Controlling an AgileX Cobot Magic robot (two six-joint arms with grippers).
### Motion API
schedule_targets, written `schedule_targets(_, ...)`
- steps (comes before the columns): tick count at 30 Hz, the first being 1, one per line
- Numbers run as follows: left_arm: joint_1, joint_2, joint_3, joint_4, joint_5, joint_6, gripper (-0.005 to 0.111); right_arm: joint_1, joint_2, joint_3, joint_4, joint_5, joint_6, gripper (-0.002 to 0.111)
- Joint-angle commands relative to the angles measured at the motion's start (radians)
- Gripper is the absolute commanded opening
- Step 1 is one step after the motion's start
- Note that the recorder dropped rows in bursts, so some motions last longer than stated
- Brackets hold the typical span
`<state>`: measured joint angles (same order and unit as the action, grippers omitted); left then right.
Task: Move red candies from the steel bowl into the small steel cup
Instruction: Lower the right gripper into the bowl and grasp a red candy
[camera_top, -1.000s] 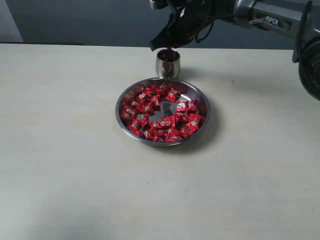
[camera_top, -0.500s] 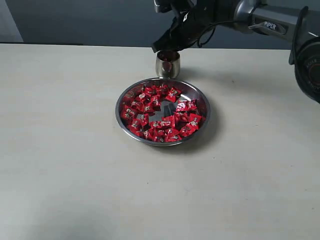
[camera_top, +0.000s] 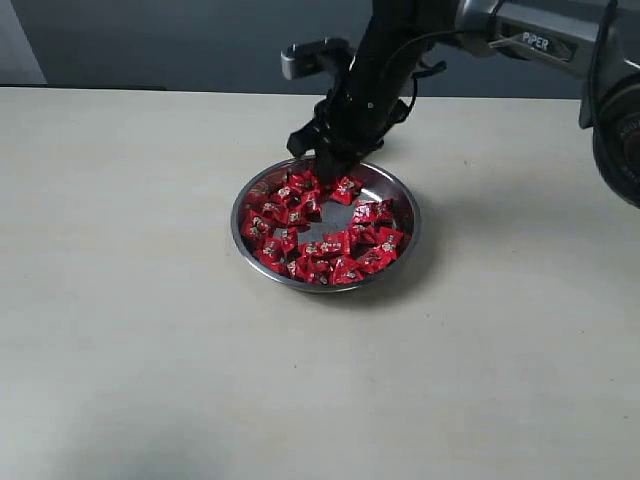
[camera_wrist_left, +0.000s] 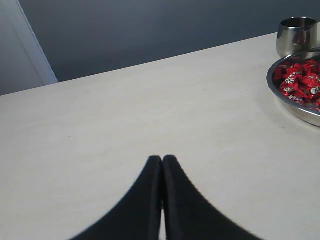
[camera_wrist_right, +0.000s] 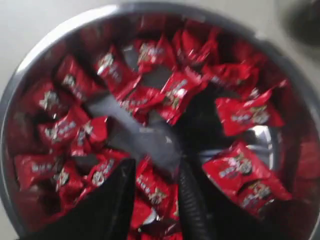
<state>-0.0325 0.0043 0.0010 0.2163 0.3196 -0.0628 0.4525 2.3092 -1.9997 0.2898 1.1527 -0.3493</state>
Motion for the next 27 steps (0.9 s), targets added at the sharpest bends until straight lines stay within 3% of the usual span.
schedule_targets(1, 0.000, -0.004, -0.001, 0.003, -0.007, -0.005, 0.000, 0.007, 0.027, -0.001, -0.013, 0.068, -0.024, 0.030)
schedule_targets(16, 0.000, -0.004, -0.001, 0.003, -0.007, -0.005, 0.000, 0.082, 0.038, 0.002, -0.017, 0.068, -0.024, 0.030)
schedule_targets(27, 0.000, -0.004, -0.001, 0.003, -0.007, -0.005, 0.000, 0.116, 0.025, 0.026, -0.131, 0.068, 0.011, 0.030)
